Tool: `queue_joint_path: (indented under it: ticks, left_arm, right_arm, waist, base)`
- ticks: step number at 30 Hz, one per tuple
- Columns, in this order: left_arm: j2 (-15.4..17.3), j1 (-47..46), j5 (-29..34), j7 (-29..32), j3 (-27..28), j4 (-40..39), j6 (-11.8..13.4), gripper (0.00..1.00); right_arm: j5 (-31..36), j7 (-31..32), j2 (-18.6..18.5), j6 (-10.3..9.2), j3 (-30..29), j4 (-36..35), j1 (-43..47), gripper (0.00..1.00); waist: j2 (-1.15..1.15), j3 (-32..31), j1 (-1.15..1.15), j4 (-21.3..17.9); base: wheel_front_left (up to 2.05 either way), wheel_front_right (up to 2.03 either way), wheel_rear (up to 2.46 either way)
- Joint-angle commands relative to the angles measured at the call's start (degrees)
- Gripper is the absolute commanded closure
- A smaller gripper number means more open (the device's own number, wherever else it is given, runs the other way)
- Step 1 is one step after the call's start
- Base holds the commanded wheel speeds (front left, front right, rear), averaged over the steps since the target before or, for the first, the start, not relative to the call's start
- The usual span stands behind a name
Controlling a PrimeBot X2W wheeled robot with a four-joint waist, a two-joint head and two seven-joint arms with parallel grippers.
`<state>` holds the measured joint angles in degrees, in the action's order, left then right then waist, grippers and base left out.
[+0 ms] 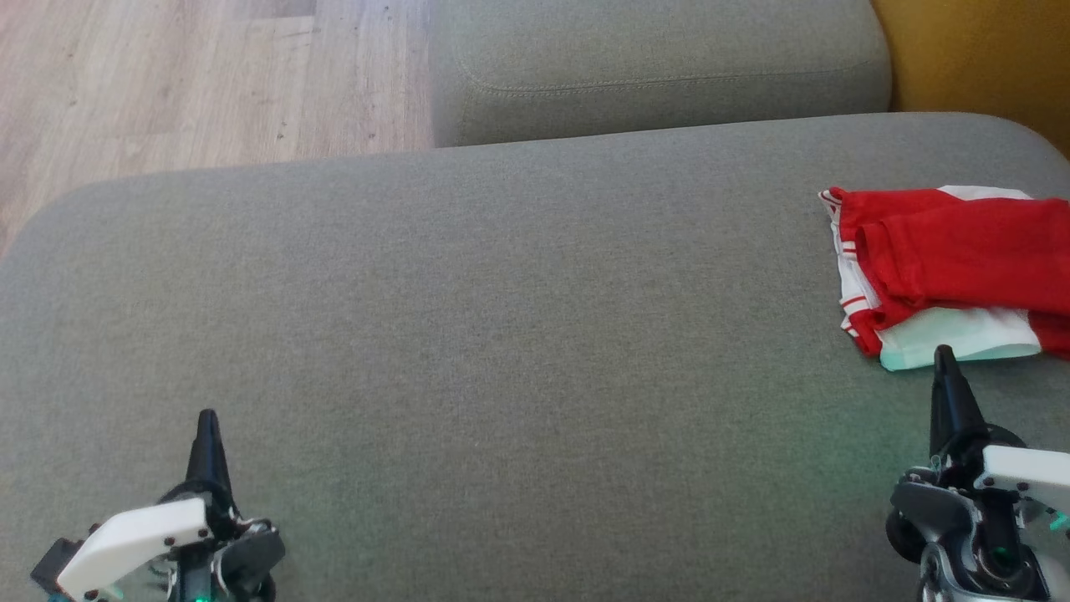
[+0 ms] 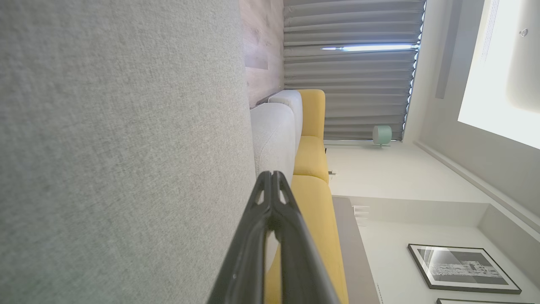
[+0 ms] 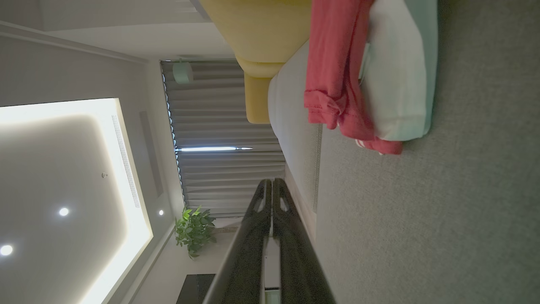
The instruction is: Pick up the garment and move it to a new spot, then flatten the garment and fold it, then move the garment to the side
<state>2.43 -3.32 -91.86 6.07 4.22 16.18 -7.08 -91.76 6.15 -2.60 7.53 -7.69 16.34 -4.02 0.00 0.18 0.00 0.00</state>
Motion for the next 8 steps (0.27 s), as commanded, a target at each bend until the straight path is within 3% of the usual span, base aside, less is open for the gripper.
queue_joint_path:
  ticks: [1,8]
  left_arm:
    - [0.4,-2.9,-0.3,0.4,2.3,-2.1,-0.4,1.00]
    - [0.4,-2.9,-0.3,0.4,2.3,-2.1,-0.4,1.00]
  right_arm:
    - [-0.4,0.3,-0.3,-0.04,1.2,-2.3,-2.2,1.00]
    - [-0.4,0.3,-0.3,-0.04,1.2,-2.3,-2.2,1.00]
  waist:
    - [0.00,0.0,0.00,0.0]
    - [0.00,0.0,0.00,0.0]
  base:
    - [0.00,0.00,0.00]
    - [0.00,0.00,0.00]
